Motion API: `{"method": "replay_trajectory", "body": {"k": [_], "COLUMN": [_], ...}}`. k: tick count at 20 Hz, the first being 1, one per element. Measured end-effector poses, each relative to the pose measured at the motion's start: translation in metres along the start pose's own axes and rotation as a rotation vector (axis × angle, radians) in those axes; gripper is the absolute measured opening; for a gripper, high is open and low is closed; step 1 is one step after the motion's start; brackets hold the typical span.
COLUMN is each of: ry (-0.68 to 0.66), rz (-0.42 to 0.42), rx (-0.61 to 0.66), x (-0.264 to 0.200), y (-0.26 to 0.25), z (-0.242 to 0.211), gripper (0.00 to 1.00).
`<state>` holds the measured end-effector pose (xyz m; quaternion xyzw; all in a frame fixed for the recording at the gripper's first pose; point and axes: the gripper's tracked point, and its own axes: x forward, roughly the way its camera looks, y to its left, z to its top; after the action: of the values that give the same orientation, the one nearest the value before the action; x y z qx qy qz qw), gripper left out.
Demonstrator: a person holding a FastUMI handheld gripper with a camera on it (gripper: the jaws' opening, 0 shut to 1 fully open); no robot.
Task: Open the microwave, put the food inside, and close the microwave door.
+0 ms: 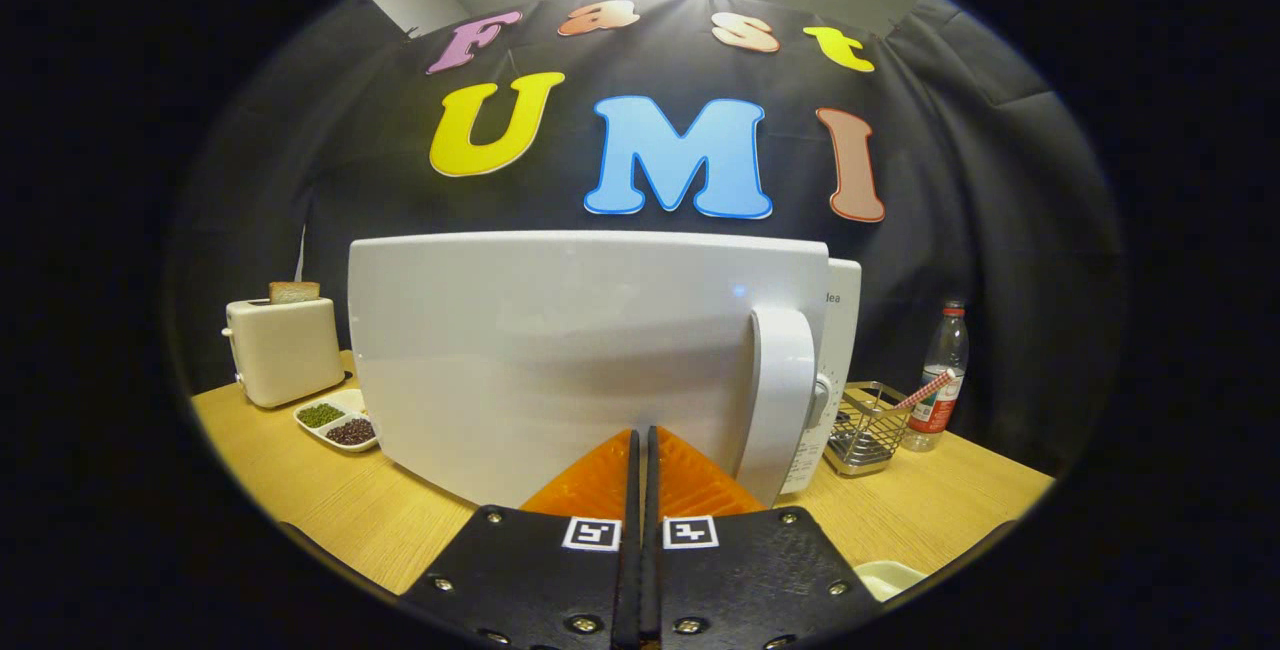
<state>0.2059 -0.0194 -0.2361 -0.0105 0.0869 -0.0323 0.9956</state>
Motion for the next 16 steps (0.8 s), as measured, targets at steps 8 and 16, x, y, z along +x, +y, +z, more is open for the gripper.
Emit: {"method": "replay_trajectory", "body": {"k": [8,16], "ry": [0.024,0.066], "rz": [-0.020,0.001], "rx": [0.008,0.039], "x": [0.044,0.030], "y": [-0.005,0.009], "z": [-0.011,-0.010], "gripper": [0.01,0.05]}}
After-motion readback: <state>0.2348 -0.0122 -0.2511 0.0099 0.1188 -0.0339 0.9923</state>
